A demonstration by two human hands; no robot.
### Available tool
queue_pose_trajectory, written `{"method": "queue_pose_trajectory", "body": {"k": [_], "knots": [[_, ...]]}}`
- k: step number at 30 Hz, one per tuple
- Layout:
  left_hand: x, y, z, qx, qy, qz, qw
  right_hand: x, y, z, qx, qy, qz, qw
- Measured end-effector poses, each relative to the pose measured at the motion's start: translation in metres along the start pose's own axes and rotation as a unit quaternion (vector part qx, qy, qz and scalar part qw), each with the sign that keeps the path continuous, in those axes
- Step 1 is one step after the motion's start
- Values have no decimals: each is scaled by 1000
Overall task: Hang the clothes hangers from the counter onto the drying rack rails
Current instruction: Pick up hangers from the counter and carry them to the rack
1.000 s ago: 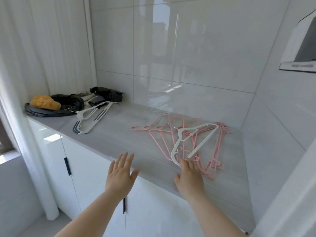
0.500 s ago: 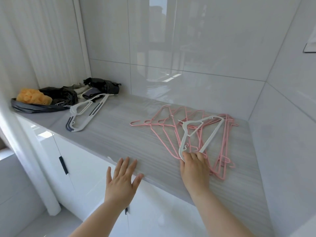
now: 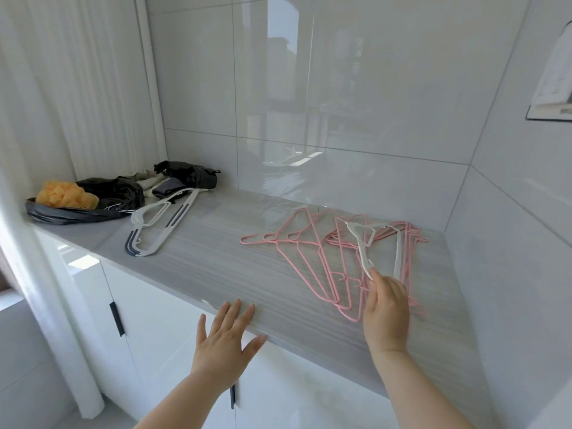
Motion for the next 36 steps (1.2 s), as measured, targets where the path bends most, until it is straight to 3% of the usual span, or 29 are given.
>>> {"method": "queue_pose_trajectory", "body": {"k": [10, 13, 17, 20, 23, 28, 36], "knots": [[-1, 6, -19, 20, -14, 22, 999, 37, 53, -39, -46, 109, -12, 993], [-2, 9, -55, -42, -80, 33, 995, 47, 65, -51, -40, 185, 58, 980], [10, 12, -118, -163, -137, 28, 977, 41, 76, -50, 9, 303, 190, 934], [32, 0, -158, -231, -155, -6, 960, 48, 84, -54, 26, 345, 190, 919], [54, -19, -178, -243, -151, -37, 958, 65, 91, -59, 44, 405, 183, 895], [82, -65, -202, -277, -182, -104, 938, 104, 98, -49, 117, 512, 164, 835], [166, -180, -214, -312, -68, -202, 926, 214, 57, -8, 326, 650, 205, 655]]}}
Point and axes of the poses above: each hand's wrist, its own y-axis towards the middle knuckle, its own z-axis out of the palm, x = y × z, the point moved 7 cm from there along y, towards the middle knuckle, and after that the axes turned 2 degrees about x, right-handed, at the moved point
